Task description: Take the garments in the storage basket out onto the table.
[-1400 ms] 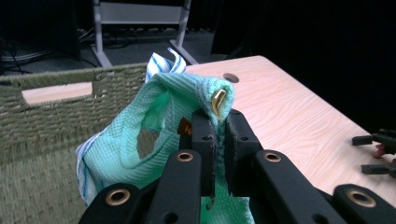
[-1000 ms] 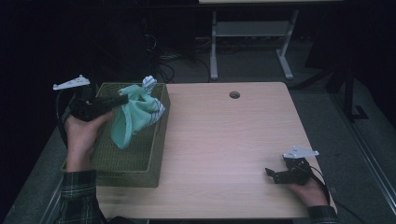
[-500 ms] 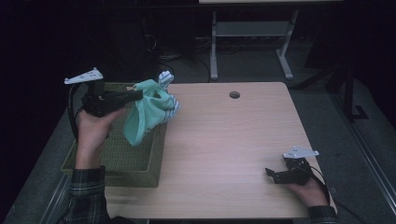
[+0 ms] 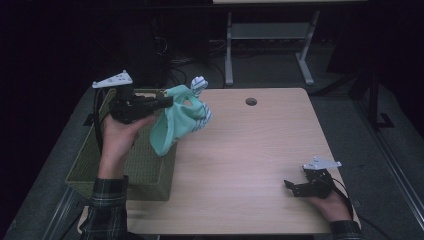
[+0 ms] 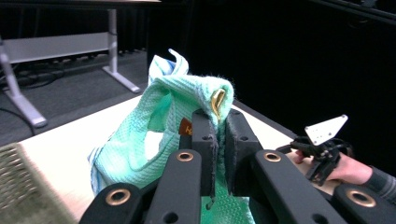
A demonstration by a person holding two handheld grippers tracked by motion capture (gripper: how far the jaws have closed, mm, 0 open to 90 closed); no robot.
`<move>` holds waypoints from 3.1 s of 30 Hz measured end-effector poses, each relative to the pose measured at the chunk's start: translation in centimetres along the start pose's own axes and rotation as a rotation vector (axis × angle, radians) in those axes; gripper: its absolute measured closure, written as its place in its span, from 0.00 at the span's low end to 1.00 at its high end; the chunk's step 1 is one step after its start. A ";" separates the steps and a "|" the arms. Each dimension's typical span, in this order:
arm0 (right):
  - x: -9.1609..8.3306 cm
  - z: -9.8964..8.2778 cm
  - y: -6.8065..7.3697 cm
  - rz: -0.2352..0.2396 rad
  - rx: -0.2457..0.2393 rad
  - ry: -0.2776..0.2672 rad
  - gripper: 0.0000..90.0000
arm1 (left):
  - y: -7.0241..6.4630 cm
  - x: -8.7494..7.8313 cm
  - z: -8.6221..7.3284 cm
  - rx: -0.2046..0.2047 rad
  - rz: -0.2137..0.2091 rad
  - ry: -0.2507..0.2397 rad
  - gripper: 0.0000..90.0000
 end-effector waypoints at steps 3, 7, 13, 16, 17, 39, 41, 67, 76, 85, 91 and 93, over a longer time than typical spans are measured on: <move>0.0 0.0 0.0 0.000 0.000 0.000 0.09 | -0.6 0.7 -0.1 0.006 -0.017 -0.003 0.93; 0.0 0.0 0.0 0.000 0.000 0.000 0.09 | -1.1 1.6 -0.4 0.012 -0.037 -0.001 0.93; 0.0 0.0 0.0 0.000 0.000 0.000 0.09 | -1.8 3.3 -1.1 0.017 -0.061 0.008 0.93; 0.0 0.0 0.0 0.001 0.001 0.000 0.09 | -2.2 4.0 -1.3 0.020 -0.070 0.014 0.93; 0.0 0.0 0.0 0.001 0.000 0.000 0.09 | -2.3 4.2 -1.4 0.024 -0.074 0.017 0.93; 0.0 0.0 0.1 0.006 0.004 0.002 0.09 | -5.2 9.7 -3.8 0.051 -0.121 0.090 0.93; 0.0 0.0 0.1 0.006 0.003 0.002 0.09 | -5.4 10.1 -4.2 0.052 -0.128 0.101 0.93; 0.0 0.0 0.1 0.006 -0.003 0.002 0.09 | -8.1 16.3 -9.0 0.041 -0.209 0.196 0.93; 0.0 0.0 0.1 0.008 -0.008 0.001 0.09 | -7.9 18.6 -12.2 0.038 -0.202 0.267 0.93; 0.0 0.0 0.1 0.008 -0.006 0.000 0.09 | -7.6 20.0 -14.7 0.079 -0.185 0.365 0.92; 0.0 0.0 0.1 0.011 -0.005 0.001 0.09 | -7.5 20.8 -16.4 0.093 -0.174 0.423 0.92; 0.0 0.0 0.2 0.011 -0.004 0.002 0.09 | -7.5 21.1 -17.0 0.093 -0.173 0.440 0.92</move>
Point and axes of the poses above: each handheld gripper's, and its own axes: x roughly forward along the jaws, z roughly out of its top, y roughly to its left, the point moved 7 cm from there along x, roughly forward along the jaws, and after that the axes turned 5 degrees about -z, right-handed, at the moved point
